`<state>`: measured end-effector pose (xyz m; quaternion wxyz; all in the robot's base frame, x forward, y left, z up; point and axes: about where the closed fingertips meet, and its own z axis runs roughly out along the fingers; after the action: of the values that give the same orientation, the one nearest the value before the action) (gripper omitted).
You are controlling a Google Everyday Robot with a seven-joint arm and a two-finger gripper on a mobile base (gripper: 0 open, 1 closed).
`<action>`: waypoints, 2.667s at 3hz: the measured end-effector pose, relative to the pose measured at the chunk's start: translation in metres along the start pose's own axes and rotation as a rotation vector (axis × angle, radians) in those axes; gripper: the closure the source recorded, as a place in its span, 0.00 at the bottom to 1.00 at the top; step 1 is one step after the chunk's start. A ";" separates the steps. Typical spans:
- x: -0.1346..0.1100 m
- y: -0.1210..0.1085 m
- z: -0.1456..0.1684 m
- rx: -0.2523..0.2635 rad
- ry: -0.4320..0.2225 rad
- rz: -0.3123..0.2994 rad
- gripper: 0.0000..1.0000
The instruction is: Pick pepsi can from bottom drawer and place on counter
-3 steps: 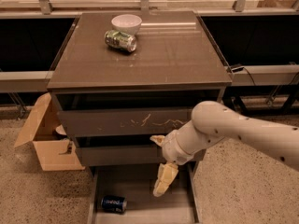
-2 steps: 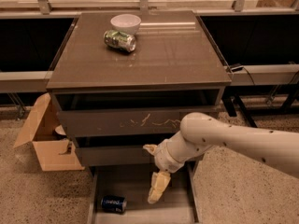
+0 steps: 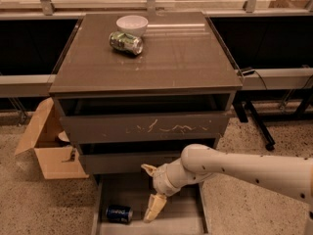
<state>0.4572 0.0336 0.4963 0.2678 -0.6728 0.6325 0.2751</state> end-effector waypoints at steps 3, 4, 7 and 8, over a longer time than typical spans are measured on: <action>0.036 0.000 0.073 -0.032 -0.065 0.060 0.00; 0.056 -0.003 0.112 -0.036 -0.081 0.082 0.00; 0.085 0.002 0.233 -0.110 -0.143 0.158 0.00; 0.098 0.003 0.264 -0.117 -0.153 0.206 0.00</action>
Offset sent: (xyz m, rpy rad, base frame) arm 0.0023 0.0151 -0.0342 0.0666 0.0287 -0.0023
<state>0.4503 0.1513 0.2407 0.2459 -0.5960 0.6588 0.3878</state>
